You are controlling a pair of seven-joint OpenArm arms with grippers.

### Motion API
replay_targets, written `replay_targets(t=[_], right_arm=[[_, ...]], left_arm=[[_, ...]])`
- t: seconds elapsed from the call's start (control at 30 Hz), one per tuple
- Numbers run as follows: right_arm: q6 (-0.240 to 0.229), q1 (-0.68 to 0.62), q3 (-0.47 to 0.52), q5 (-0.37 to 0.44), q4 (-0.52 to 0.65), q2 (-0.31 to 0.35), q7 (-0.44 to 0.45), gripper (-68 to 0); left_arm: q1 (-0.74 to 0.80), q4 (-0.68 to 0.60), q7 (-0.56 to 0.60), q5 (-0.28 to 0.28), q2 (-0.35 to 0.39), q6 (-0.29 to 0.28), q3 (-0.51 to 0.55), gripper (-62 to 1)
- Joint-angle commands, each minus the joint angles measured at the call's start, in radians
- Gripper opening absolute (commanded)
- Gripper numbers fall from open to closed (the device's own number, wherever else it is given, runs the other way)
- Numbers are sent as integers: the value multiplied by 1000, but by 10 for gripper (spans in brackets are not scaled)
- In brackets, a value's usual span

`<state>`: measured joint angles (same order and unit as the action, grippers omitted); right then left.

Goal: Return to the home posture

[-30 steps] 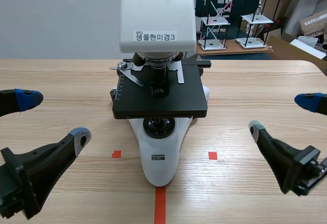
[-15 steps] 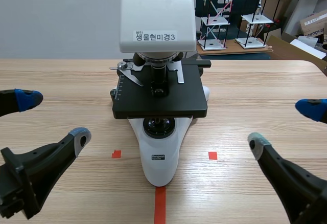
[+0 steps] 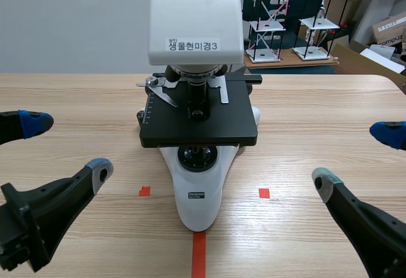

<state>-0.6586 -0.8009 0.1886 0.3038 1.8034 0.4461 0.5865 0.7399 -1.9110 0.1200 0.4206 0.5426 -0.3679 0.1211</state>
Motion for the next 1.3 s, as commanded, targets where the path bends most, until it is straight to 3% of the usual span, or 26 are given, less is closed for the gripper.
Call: replay_targets(t=[0.0,1.27], right_arm=[[3,6,3,14,-2,8,15,4],[3,5,3,-9,-2,8,3,4]], left_arm=[[7,-16,11,10,-8,-1,4,14],[7,-16,11,10,-8,-1,4,14]])
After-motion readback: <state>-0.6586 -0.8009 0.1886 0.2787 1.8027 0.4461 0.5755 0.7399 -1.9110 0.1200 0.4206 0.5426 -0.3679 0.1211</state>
